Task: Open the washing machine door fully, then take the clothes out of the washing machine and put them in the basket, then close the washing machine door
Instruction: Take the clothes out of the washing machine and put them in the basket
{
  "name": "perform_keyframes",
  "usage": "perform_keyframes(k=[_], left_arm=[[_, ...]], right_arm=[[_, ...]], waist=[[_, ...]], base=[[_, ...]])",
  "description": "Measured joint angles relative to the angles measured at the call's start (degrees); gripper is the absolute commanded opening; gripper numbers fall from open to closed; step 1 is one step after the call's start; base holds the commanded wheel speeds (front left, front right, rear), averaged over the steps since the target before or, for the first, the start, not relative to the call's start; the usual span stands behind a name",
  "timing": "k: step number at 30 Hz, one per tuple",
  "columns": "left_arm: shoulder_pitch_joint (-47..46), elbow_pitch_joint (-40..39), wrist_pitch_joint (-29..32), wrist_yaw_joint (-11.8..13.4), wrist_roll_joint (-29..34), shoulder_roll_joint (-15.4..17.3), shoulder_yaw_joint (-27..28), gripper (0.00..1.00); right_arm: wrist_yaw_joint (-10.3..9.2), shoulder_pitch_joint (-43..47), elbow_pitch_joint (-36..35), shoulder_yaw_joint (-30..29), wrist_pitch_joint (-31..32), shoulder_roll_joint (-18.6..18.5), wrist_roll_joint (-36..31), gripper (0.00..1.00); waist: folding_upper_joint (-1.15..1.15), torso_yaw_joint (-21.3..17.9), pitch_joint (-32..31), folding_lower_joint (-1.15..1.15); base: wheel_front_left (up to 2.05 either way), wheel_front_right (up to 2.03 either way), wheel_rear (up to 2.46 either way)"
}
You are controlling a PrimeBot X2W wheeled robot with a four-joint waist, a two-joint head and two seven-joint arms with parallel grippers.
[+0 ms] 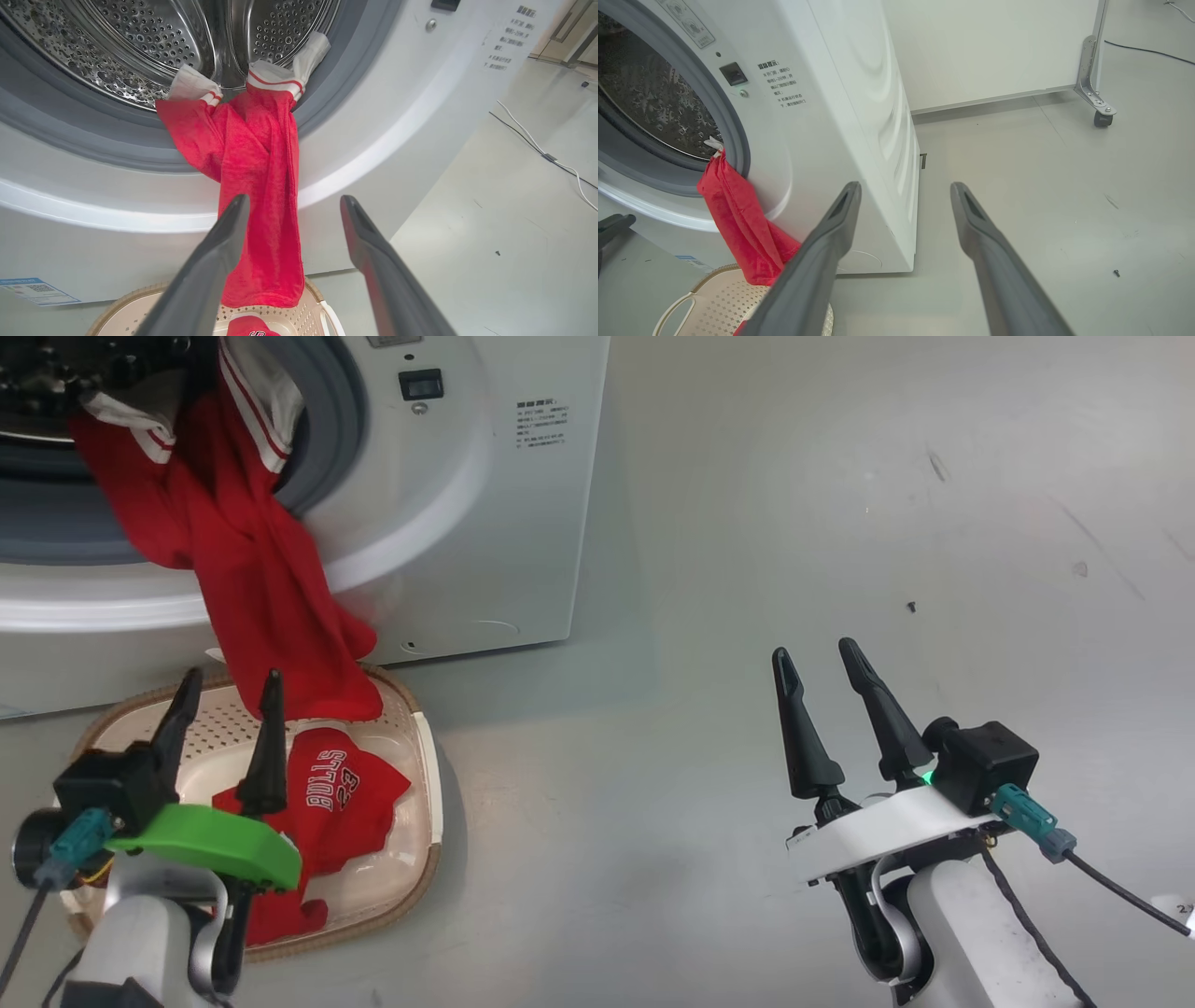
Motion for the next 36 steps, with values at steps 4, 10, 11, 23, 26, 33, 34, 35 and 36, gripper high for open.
perform_keyframes(k=[4, 10, 11, 23, 26, 33, 34, 35, 36], left_arm=[[-2.0, 0.2, 1.9, 0.2, 0.0, 1.7, 0.4, 1.00], [-4.7, 2.4, 5.0, 1.0, -0.5, 2.6, 1.8, 1.00], [-5.2, 3.1, 5.6, 1.0, -1.5, 2.4, 2.4, 1.00], [-11.9, 9.2, 11.1, 3.7, -5.1, 3.1, 6.8, 1.00], [-13.2, 11.2, 12.1, 4.6, -5.5, 3.7, 7.6, 1.00], [-16.0, 14.5, 13.6, 5.5, -7.7, 4.6, 10.1, 1.00], [-16.5, 14.9, 13.6, 5.5, -7.6, 4.6, 10.0, 1.00], [-17.1, 15.4, 13.9, 5.5, -7.6, 4.7, 9.9, 1.00], [-17.7, 15.9, 14.2, 5.6, -7.6, 4.7, 9.8, 1.00]], right_arm=[[-0.01, -0.5, -0.1, 0.7, 0.0, 0.0, 0.4, 1.00], [-0.08, -1.1, -0.4, 1.3, 0.0, 0.0, 0.9, 1.00], [-0.08, -1.1, -0.4, 1.4, 0.0, 0.0, 0.9, 1.00], [-0.35, -2.2, -0.9, 2.6, 0.0, 0.0, 1.7, 1.00], [-0.75, -2.3, -1.0, 2.9, 0.0, 0.1, 2.0, 1.00], [-0.81, -2.4, -1.4, 3.9, 0.0, 0.1, 2.5, 1.00], [-0.86, -2.5, -1.5, 3.9, 0.0, 0.1, 2.5, 1.00], [-0.87, -2.5, -1.5, 3.9, 0.0, 0.1, 2.5, 1.00], [-1.09, -2.5, -1.5, 3.9, 0.0, 0.1, 2.5, 1.00]], waist=[[0.00, -1.7, 1.1, 0.00], [0.00, -4.6, 2.6, 0.00], [0.00, -5.0, 2.8, 0.00], [0.00, -9.2, 4.9, 0.00], [0.00, -9.8, 5.3, 0.00], [0.00, -11.1, 6.0, 0.00], [0.00, -11.3, 6.1, 0.00], [0.00, -11.4, 6.2, 0.00], [0.00, -11.5, 6.3, 0.00]], base=[[0.00, 0.00, 0.00], [0.00, 0.00, 0.00], [0.00, 0.00, 0.00], [0.00, 0.00, 0.00], [0.00, 0.00, 0.00], [0.00, 0.00, 0.00], [0.00, 0.00, 0.00], [0.00, 0.00, 0.00], [0.00, 0.00, 0.00]])
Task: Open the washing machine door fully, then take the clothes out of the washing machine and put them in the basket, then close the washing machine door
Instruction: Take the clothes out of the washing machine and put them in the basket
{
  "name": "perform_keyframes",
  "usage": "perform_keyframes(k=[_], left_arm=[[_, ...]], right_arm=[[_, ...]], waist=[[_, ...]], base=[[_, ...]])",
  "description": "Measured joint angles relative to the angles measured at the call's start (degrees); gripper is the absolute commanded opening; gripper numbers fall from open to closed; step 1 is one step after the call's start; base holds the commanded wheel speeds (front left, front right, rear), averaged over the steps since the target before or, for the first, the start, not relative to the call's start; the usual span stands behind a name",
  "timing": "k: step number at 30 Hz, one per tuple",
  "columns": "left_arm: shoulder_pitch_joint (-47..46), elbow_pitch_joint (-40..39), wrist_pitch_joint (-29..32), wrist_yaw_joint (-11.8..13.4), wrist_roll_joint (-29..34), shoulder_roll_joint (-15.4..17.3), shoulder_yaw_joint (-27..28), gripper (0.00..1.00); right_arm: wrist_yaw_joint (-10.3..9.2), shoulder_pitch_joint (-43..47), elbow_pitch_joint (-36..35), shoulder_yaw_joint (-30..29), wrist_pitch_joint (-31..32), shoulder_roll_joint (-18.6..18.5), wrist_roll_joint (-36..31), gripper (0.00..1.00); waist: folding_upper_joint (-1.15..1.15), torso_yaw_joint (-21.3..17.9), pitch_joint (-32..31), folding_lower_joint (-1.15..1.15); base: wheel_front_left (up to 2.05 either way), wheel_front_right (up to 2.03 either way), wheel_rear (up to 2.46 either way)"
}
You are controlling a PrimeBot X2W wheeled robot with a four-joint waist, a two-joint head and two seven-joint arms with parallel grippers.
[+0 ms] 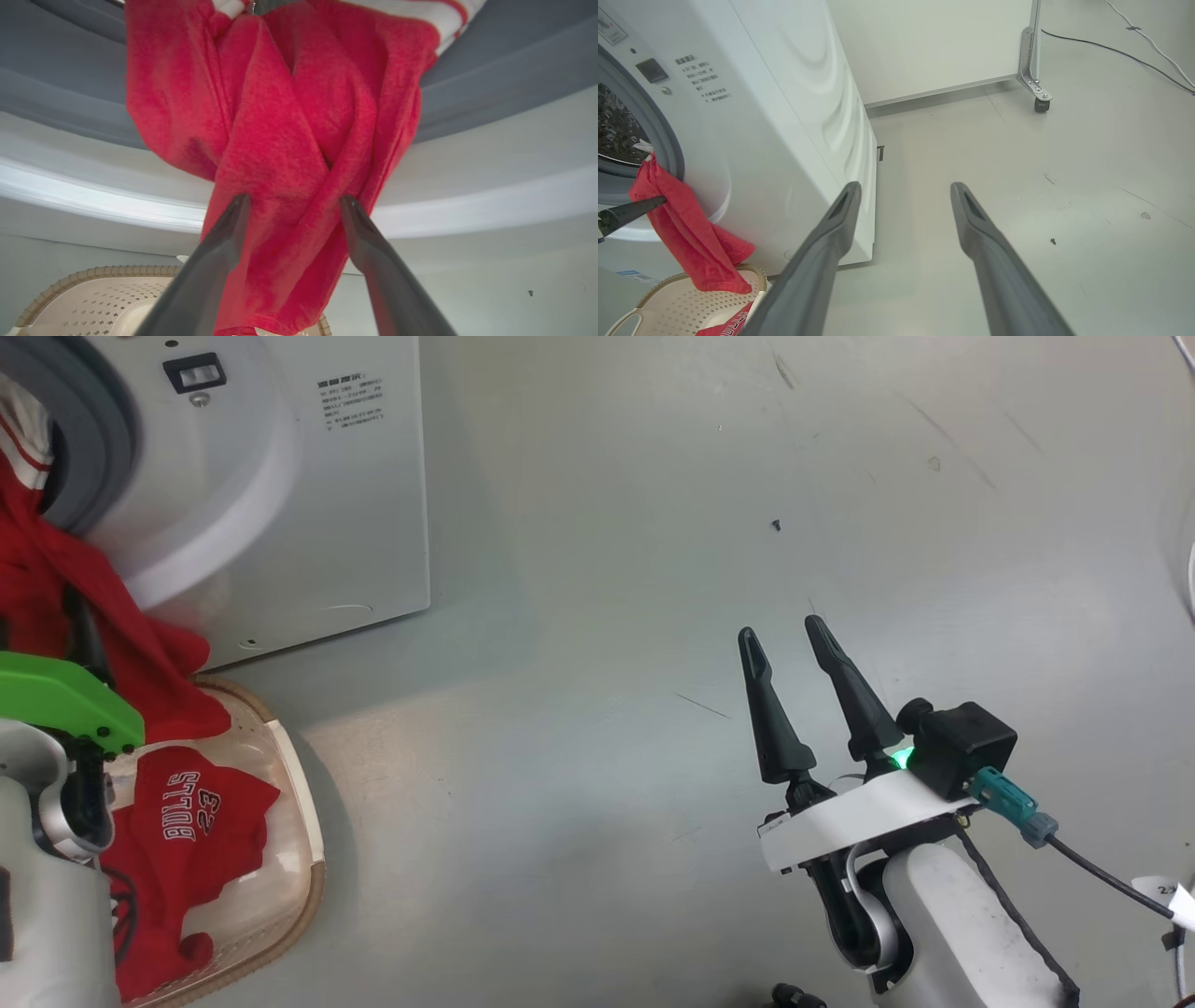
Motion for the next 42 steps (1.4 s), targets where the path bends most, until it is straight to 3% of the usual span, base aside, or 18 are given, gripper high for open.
perform_keyframes(k=[19, 20, 21, 22, 23, 24, 25, 42], left_arm=[[-5.7, 5.7, 0.7, 0.0, 0.1, 0.7, -0.6, 1.00], [-6.0, 6.3, 0.5, 0.0, -0.2, 0.7, -0.4, 0.96], [-6.0, 6.3, 0.5, 0.0, -0.2, 0.7, -0.4, 0.69], [-6.0, 6.5, 0.3, 0.0, -0.4, 0.7, -0.3, 0.69], [-6.2, 6.7, 0.2, 0.0, -0.5, 0.7, -0.2, 0.35], [-6.2, 6.9, -0.2, 0.0, -0.9, 0.7, 0.1, 0.10], [-6.3, 7.2, -0.3, 0.0, -1.0, 0.7, 0.5, 0.00], [-4.4, 9.9, -9.7, -3.6, -0.6, 0.2, -0.7, 0.00]], right_arm=[[-0.73, -0.6, -0.4, 1.2, 0.0, 0.0, 0.9, 1.00], [-0.75, -0.8, -0.4, 1.3, 0.0, 0.0, 0.9, 1.00], [-0.75, -0.8, -0.4, 1.3, 0.0, 0.0, 0.9, 1.00], [-0.75, -0.9, -0.4, 1.3, 0.0, 0.0, 0.9, 1.00], [-0.75, -0.9, -0.4, 1.3, 0.0, 0.0, 0.9, 1.00], [-0.76, -0.9, -0.4, 1.3, 0.0, 0.0, 0.9, 1.00], [-0.76, -0.9, -0.4, 1.3, 0.0, 0.0, 0.9, 1.00], [-1.25, -0.9, 0.7, -0.1, 0.0, 0.0, 0.3, 1.00]], waist=[[0.00, -1.0, 1.1, 0.00], [0.00, -0.9, 1.1, 0.00], [0.00, -0.9, 1.1, 0.00], [0.00, -0.9, 1.1, 0.00], [0.00, -0.8, 1.1, 0.00], [0.00, -0.8, 1.1, 0.00], [0.00, -0.7, 1.1, 0.00], [0.00, 2.6, -1.8, 0.00]], base=[[0.00, 0.00, 0.00], [0.00, 0.00, 0.00], [0.00, 0.00, 0.00], [0.00, 0.00, 0.00], [0.00, 0.00, 0.00], [0.00, 0.00, 0.00], [0.00, 0.00, 0.00], [0.00, 0.00, 0.00]])
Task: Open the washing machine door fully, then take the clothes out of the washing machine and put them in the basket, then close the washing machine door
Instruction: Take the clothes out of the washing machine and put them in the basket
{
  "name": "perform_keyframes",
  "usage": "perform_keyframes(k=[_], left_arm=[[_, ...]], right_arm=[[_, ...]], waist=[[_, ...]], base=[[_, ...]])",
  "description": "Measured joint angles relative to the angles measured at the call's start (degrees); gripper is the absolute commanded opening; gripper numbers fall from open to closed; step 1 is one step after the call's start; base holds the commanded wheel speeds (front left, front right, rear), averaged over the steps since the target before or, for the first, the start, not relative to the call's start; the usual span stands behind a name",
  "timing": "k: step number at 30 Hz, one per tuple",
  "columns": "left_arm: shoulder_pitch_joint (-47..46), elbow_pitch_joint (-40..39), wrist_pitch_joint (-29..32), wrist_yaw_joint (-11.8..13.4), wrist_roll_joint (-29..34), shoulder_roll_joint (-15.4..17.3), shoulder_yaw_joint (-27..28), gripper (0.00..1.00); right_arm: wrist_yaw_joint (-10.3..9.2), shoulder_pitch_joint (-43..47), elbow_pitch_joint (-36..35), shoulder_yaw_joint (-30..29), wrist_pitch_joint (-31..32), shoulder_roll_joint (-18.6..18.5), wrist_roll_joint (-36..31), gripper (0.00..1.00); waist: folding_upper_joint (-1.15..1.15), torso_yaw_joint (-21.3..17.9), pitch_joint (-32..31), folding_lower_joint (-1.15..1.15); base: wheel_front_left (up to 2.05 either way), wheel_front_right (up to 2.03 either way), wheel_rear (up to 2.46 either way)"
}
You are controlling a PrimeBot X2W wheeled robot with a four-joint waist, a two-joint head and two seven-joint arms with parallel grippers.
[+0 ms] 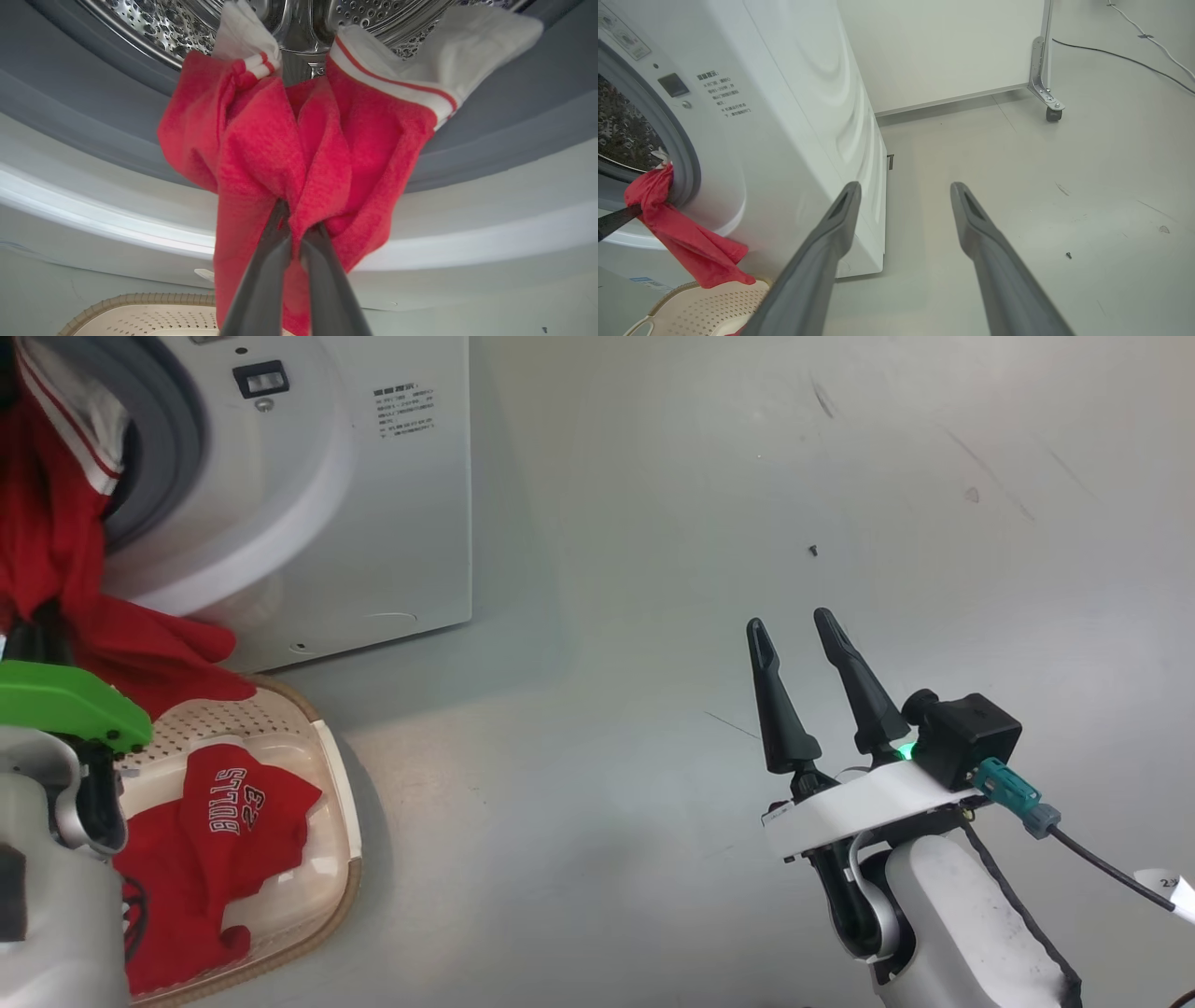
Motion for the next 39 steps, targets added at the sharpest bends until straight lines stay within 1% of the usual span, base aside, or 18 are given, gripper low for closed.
perform_keyframes(k=[2, 9, 11, 16, 22, 32, 39], left_arm=[[1.1, -0.3, -2.3, -0.5, 0.8, -0.3, -0.8, 0.00], [3.2, -2.5, -8.3, -1.1, 3.1, -0.5, -3.0, 0.00], [3.5, -3.6, -9.1, -1.4, 3.8, -0.6, -3.6, 0.00], [4.4, -6.2, -9.7, -1.5, 5.5, -0.7, -5.1, 0.00], [4.8, -10.8, -9.7, -1.8, 5.7, -1.6, -5.2, 0.00], [8.3, -19.6, -9.9, -2.1, 7.2, -2.3, -5.2, 0.00], [11.5, -25.0, -9.9, -2.2, 8.4, -2.6, -6.3, 0.00]], right_arm=[[0.01, 0.0, 0.3, -0.4, 0.0, 0.0, -0.1, 1.00], [0.10, 0.2, 1.4, -1.0, 0.0, 0.0, -1.0, 1.00], [0.11, 0.4, 1.6, -1.4, 0.0, 0.0, -1.2, 1.00], [0.14, 1.2, 2.0, -3.4, 0.0, -0.1, -2.0, 1.00], [0.18, 1.3, 2.3, -5.0, 0.0, -0.1, -3.3, 1.00], [1.10, 2.5, 2.9, -5.5, 0.0, -0.1, -4.0, 1.00], [1.19, 3.2, 3.2, -6.0, 0.0, -0.1, -4.1, 1.00]], waist=[[0.00, 0.8, -0.9, 0.00], [0.00, 3.0, -3.2, 0.00], [0.00, 3.7, -3.9, 0.00], [0.00, 5.6, -5.6, 0.00], [0.00, 8.3, -7.4, 0.00], [0.00, 11.9, -9.7, 0.00], [0.00, 13.5, -11.3, 0.00]], base=[[0.00, 0.00, 0.00], [0.00, 0.00, 0.00], [0.00, 0.00, 0.00], [0.00, 0.00, 0.00], [0.00, 0.00, 0.00], [0.00, 0.00, 0.00], [0.00, 0.00, 0.00]])
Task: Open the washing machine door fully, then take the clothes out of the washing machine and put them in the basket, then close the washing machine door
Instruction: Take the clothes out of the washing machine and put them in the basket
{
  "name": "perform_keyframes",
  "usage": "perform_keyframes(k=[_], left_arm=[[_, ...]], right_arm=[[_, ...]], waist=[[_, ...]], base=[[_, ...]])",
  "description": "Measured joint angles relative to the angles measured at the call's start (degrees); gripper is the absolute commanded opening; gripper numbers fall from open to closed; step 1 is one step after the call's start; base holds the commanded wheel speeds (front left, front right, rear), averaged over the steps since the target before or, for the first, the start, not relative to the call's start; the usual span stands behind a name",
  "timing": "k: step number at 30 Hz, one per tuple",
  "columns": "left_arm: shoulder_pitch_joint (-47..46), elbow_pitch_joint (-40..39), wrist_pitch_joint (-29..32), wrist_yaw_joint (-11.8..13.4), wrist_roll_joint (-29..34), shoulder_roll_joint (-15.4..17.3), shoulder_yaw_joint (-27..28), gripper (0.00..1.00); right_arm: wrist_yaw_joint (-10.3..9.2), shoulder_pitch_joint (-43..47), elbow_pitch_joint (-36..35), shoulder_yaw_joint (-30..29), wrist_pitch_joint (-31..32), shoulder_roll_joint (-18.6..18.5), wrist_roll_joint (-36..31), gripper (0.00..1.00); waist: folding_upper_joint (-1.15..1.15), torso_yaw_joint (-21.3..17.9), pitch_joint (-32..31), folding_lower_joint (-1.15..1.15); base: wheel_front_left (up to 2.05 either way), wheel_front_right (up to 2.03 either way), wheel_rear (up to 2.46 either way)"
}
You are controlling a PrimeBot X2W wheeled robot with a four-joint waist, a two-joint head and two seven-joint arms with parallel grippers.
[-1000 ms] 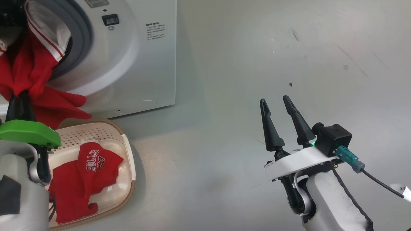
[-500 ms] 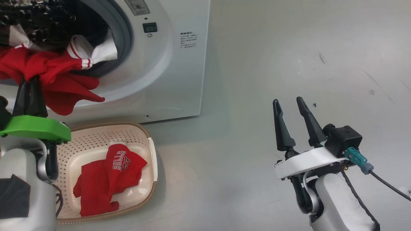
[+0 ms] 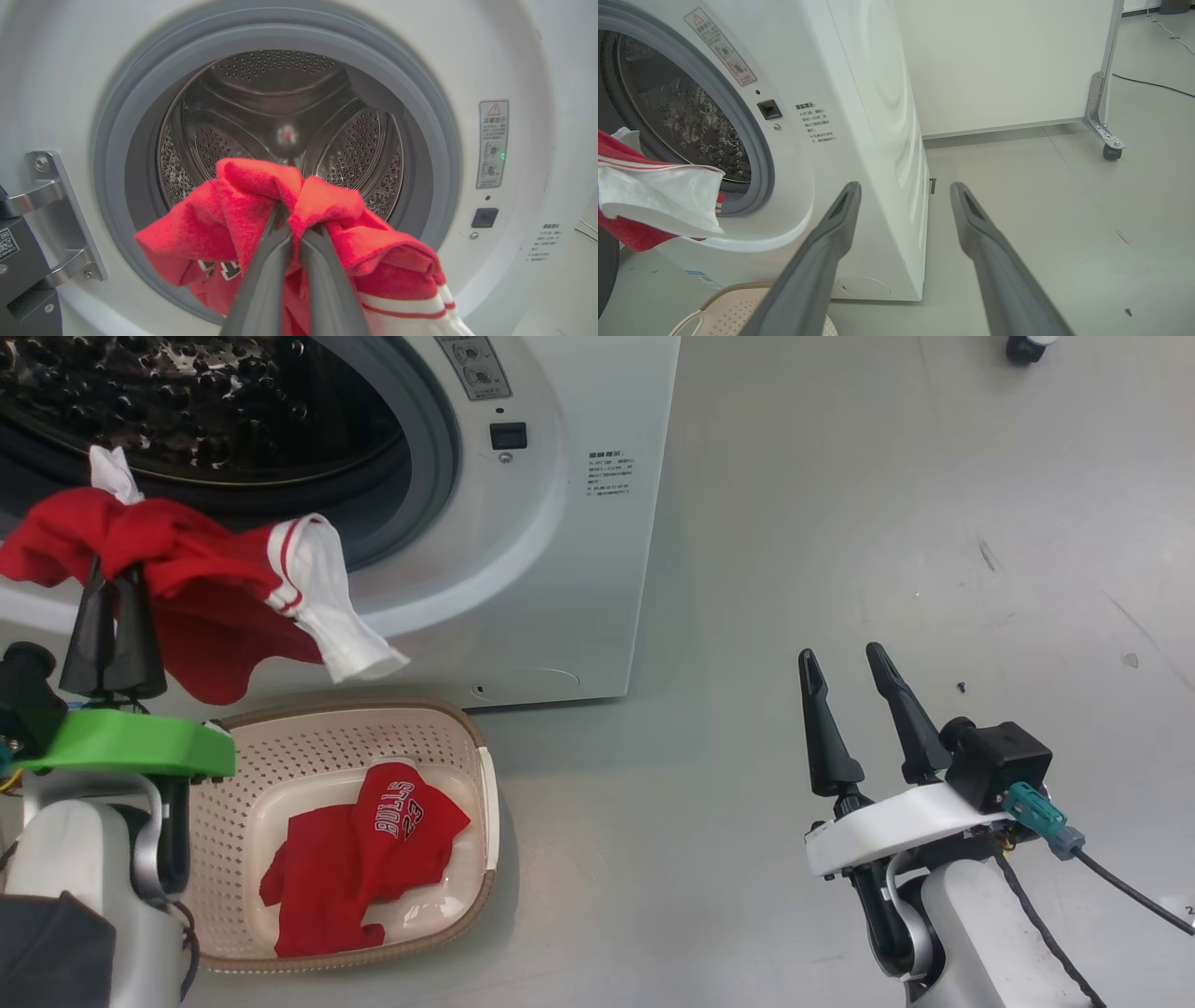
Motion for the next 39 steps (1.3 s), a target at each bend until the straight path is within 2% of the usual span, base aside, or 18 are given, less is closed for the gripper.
perform_keyframes(k=[6, 19, 26, 29, 32, 39], left_arm=[[3.5, -0.8, 0.1, -0.1, 0.1, 0.0, -1.7, 0.00], [10.6, 3.0, 8.6, -0.1, 0.1, 1.0, -3.3, 0.00], [12.2, 7.0, 10.9, 0.6, 1.9, 4.6, -2.5, 0.00], [12.7, 9.4, 12.1, 0.8, 6.0, 7.9, -3.5, 0.00], [13.0, 11.7, 13.3, 1.3, 8.2, 9.7, -4.2, 0.00], [12.6, 15.9, 14.4, 1.7, 9.3, 10.0, -5.9, 0.00]], right_arm=[[0.56, 0.4, 0.1, 0.2, 0.0, 0.0, 0.0, 1.00], [0.99, 0.4, 0.1, 1.5, 0.0, 0.0, 0.0, 1.00], [1.00, 0.3, -0.3, 1.8, 0.0, 0.0, 0.0, 1.00], [1.00, 0.2, -0.5, 1.9, 0.0, 0.0, 0.0, 1.00], [1.00, -0.3, -0.6, 2.4, 0.0, 0.0, 0.0, 1.00], [1.09, -1.4, -1.2, 3.1, 0.0, 0.0, 0.0, 1.00]], waist=[[0.00, 1.1, -0.8, 0.00], [0.00, 0.4, 0.4, 0.00], [0.00, -1.3, 2.3, 0.00], [0.00, -2.1, 3.4, 0.00], [0.00, -3.0, 4.4, 0.00], [0.00, -5.3, 6.7, 0.00]], base=[[0.00, 0.00, 0.00], [0.00, 0.00, 0.00], [0.00, 0.00, 0.00], [0.00, 0.00, 0.00], [0.00, 0.00, 0.00], [0.00, 0.00, 0.00]])
